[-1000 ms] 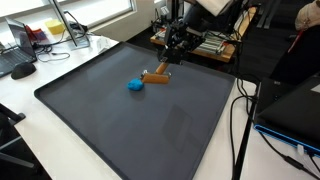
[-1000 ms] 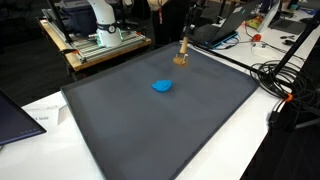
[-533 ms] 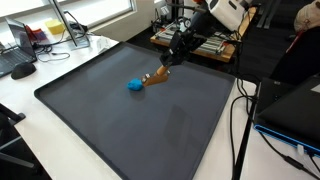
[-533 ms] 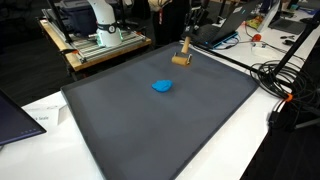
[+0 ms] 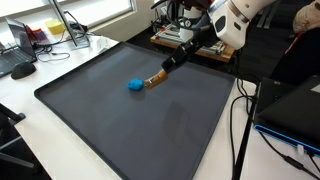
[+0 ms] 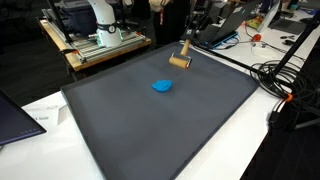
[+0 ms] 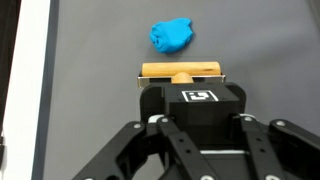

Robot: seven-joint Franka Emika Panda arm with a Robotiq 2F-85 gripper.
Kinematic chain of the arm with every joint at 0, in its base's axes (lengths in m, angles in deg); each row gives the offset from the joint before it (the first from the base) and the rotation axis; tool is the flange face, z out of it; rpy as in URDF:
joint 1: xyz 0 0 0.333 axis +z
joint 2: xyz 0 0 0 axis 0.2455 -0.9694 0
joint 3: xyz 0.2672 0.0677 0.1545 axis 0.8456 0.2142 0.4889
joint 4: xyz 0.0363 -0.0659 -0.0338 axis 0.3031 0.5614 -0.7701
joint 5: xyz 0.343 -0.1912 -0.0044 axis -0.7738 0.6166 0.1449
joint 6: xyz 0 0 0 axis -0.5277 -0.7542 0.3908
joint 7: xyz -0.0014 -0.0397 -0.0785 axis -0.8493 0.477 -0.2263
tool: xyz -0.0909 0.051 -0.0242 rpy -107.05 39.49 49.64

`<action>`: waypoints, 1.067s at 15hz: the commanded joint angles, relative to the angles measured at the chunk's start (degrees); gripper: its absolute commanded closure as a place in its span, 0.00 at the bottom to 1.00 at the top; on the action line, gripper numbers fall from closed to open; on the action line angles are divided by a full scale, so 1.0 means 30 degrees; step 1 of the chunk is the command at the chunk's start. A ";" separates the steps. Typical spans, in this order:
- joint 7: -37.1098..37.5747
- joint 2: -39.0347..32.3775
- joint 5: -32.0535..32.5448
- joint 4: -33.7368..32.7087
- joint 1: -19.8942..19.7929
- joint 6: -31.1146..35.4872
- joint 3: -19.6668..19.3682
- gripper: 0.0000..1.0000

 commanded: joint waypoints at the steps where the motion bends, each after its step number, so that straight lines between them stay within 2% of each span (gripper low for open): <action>1: -0.1375 -0.0858 -0.0263 -0.1415 0.0063 -0.1250 0.0115 0.78; 4: -0.2092 -0.0853 -0.1669 -0.2005 -0.0396 -0.1360 0.0192 0.78; 10: -0.4132 0.0228 -0.7404 -0.2769 -0.1945 -0.1359 0.0039 0.78; 16: -0.6309 0.1964 -1.0001 -0.2177 -0.3855 -0.0831 -0.0739 0.78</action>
